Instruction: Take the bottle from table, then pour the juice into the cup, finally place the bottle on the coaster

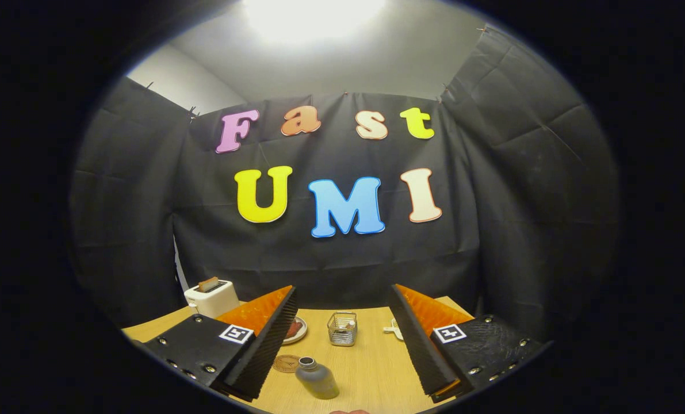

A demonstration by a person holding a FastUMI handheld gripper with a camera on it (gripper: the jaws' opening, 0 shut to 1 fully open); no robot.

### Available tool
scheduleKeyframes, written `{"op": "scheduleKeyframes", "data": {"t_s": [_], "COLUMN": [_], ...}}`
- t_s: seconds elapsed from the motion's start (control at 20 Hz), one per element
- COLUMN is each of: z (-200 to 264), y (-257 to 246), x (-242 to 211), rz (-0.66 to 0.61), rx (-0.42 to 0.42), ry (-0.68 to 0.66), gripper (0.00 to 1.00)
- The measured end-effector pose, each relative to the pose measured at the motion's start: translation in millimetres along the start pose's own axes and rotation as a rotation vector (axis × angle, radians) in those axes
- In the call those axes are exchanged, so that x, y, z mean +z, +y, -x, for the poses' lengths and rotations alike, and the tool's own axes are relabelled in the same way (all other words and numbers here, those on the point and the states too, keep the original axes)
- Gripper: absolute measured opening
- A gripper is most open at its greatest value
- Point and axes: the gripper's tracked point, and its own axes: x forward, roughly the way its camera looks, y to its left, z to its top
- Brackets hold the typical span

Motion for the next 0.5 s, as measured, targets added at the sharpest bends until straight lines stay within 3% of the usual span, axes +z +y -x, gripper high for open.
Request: {"op": "scheduleKeyframes", "data": {"t_s": [0.5], "z": [-11.8], "y": [25.7], "x": [-104.4], "rz": [-0.001], "rx": [0.029], "ry": [0.067], "gripper": [0.98]}}
